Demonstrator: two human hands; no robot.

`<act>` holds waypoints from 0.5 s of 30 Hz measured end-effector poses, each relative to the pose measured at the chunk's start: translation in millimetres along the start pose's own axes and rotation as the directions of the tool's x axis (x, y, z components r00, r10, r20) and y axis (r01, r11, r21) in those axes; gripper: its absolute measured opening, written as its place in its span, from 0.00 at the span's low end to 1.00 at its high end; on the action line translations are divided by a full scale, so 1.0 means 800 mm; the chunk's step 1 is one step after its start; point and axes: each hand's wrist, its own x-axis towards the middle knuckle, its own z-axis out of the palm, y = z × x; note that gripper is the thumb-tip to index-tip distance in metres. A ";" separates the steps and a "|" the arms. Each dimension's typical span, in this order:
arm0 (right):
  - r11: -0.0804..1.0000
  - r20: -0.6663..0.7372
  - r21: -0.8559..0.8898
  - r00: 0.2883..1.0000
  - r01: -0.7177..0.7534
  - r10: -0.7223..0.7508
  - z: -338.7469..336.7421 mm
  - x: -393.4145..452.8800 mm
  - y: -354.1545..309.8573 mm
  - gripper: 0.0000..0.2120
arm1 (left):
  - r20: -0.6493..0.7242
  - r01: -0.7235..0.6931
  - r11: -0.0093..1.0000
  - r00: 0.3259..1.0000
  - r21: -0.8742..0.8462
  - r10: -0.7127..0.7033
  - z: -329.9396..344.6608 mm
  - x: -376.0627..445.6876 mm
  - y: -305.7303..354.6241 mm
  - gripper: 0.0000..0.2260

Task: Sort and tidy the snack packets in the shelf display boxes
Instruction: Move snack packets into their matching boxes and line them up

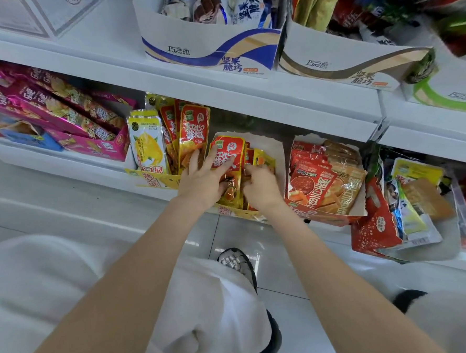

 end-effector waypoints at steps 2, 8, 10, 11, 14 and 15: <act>0.999 -0.158 -0.032 0.987 -0.022 0.017 -0.010 0.001 0.013 0.18 | 0.046 0.025 0.999 0.999 0.023 -0.026 0.001 0.002 -0.002 0.26; 0.908 0.185 -0.326 0.924 -0.262 0.334 0.019 0.015 0.017 0.27 | 0.077 0.047 0.999 0.996 -0.017 -0.045 -0.001 0.003 0.004 0.28; 0.912 0.171 -0.256 0.913 -0.322 0.370 0.021 0.024 0.014 0.25 | 0.060 0.047 0.999 0.997 -0.028 -0.045 0.000 0.003 0.002 0.28; 0.923 0.159 -0.191 0.917 -0.334 0.366 0.019 0.028 0.015 0.24 | 0.055 0.047 0.998 0.997 -0.039 -0.045 0.000 0.002 0.001 0.28; 0.939 0.159 0.077 0.933 -0.336 0.321 0.010 0.030 0.023 0.22 | 0.073 0.041 0.996 0.997 -0.077 -0.036 -0.002 0.001 -0.001 0.29; 0.930 0.149 0.147 0.937 -0.338 0.317 0.008 0.029 0.024 0.21 | 0.092 0.033 0.995 0.995 -0.091 -0.025 -0.004 0.000 -0.002 0.30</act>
